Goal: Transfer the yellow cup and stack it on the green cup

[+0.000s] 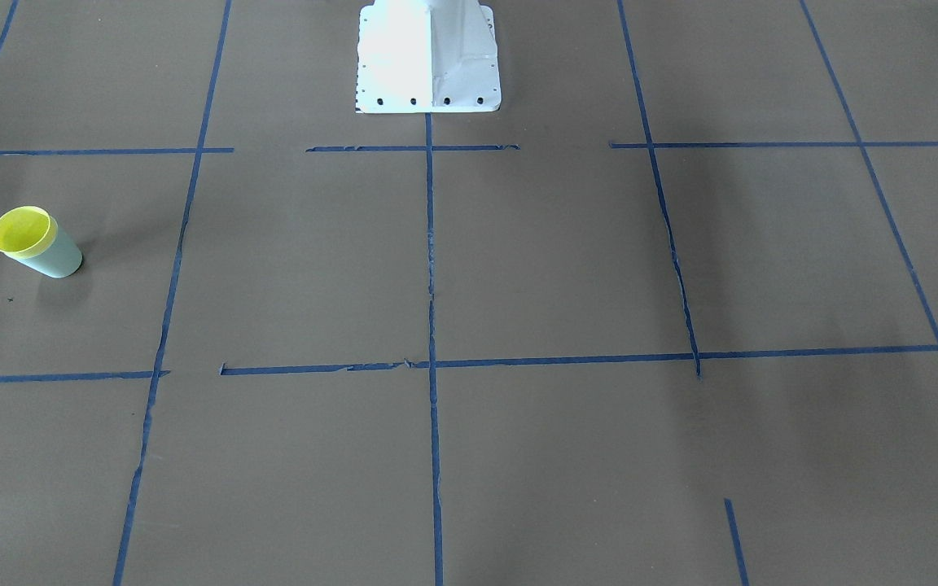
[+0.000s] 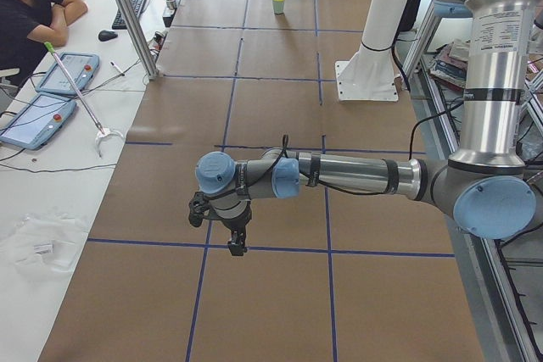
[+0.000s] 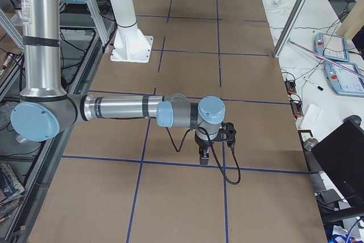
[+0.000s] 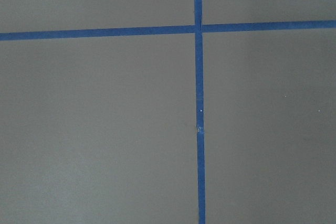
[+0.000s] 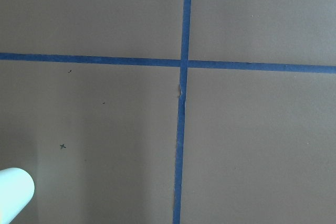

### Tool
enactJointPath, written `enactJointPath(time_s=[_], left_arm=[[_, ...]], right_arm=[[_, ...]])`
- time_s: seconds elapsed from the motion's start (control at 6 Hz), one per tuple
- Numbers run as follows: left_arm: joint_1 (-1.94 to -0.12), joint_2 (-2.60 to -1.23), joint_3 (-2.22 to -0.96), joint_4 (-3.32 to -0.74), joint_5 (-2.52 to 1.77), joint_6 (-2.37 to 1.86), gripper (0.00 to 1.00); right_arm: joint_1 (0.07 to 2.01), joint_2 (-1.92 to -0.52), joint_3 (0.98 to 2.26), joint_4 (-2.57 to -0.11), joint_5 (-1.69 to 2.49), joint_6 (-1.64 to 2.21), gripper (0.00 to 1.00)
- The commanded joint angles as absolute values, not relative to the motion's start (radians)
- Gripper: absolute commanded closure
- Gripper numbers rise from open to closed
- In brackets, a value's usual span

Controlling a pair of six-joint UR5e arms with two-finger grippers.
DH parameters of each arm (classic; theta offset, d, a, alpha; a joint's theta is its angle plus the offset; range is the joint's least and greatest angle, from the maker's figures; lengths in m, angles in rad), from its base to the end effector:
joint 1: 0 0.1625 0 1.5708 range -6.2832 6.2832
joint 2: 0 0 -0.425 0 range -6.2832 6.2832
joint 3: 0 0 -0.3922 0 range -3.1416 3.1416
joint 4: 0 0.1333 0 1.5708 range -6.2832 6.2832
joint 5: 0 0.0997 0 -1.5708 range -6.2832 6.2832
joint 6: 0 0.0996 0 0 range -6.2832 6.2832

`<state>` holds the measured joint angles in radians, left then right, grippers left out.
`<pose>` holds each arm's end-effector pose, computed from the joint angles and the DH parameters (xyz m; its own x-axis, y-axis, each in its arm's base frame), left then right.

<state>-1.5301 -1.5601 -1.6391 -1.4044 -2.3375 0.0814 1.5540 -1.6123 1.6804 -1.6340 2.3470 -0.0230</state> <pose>-0.0447 -0.4805 0.6470 0.7170 0.0350 -0.6962 -0.0991 0.9937 -0.0521 0.0556 -0.4747 0.6310 0.7128 -0.0384 0.7003 0.0332 0.9992 0.0210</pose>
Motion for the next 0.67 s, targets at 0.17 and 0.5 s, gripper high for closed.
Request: enactJointPath(time_s=[0.17, 0.5], left_arm=[[-1.531, -1.560, -1.637, -1.405, -2.330, 0.081, 0.00], [-1.529, -1.560, -1.640, -1.405, -2.330, 0.081, 0.00]], right_arm=[[1.554, -1.614, 1.680, -1.634, 2.345, -0.023, 0.00], [1.554, -1.614, 1.680, -1.634, 2.344, -0.023, 0.00]])
